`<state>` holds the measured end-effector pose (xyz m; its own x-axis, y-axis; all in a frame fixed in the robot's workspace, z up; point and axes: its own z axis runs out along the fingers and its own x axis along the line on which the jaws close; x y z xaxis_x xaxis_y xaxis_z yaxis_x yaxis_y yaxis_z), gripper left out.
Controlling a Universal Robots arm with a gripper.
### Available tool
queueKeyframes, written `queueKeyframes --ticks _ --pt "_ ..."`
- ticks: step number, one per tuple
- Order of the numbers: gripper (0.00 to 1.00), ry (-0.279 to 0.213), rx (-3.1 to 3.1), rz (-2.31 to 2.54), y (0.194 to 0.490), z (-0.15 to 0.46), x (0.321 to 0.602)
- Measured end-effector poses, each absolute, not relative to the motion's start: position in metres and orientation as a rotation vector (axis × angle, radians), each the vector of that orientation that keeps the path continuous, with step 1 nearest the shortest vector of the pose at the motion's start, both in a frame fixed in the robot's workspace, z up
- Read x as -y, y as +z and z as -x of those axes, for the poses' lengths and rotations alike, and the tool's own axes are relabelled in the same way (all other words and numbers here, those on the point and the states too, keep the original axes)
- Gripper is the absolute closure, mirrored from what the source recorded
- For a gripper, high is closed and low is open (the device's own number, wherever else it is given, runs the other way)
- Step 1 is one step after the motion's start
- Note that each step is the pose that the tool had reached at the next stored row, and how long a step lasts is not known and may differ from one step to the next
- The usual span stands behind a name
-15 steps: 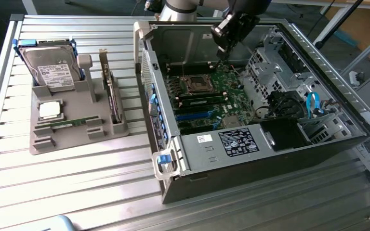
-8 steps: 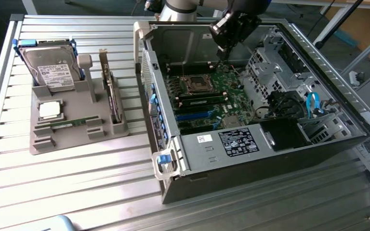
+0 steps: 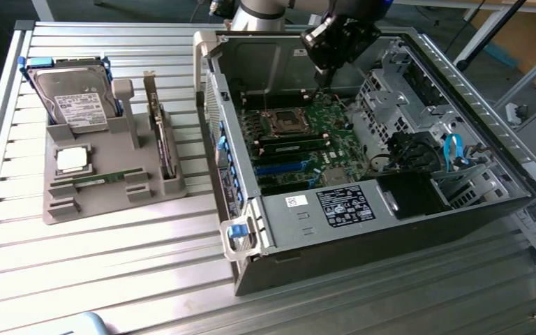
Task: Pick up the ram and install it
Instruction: 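Press down the ram until it locks into place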
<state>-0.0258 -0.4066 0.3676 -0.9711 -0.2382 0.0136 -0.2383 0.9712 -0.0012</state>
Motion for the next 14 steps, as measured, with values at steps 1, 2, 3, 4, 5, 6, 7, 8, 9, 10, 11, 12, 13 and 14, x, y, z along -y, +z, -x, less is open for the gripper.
queueKeyframes --ticks 1,2,3,4,5,6,7,8,9,10,11,12,13,14 --pt "0.89 0.004 3.108 -0.354 0.3676 0.0258 0.4066" --pt "0.89 0.004 3.110 -0.334 0.3676 0.0258 0.4066" --pt "0.89 0.004 3.113 -0.311 0.3676 0.0258 0.4066" --pt "0.89 0.004 3.115 -0.291 0.3676 0.0258 0.4066" --pt "0.89 0.004 3.117 -0.269 0.3676 0.0258 0.4066" --pt "0.89 0.004 3.118 -0.248 0.3676 0.0258 0.4066" --pt "0.89 0.004 3.120 -0.228 0.3676 0.0258 0.4066" --pt "0.89 0.003 3.121 -0.216 0.3676 0.0258 0.4066" --pt "0.89 0.003 3.121 -0.215 0.3676 0.0258 0.4066" --pt "0.89 0.003 3.121 -0.215 0.3676 0.0258 0.4066" --pt "0.89 0.003 3.121 -0.215 0.3676 0.0258 0.4066" --pt "0.89 0.003 3.121 -0.215 0.3676 0.0258 0.4066" --pt "0.89 0.004 3.122 -0.215 0.3676 0.0259 0.4066" --pt "0.89 0.005 3.127 -0.216 0.3675 0.0262 0.4066"
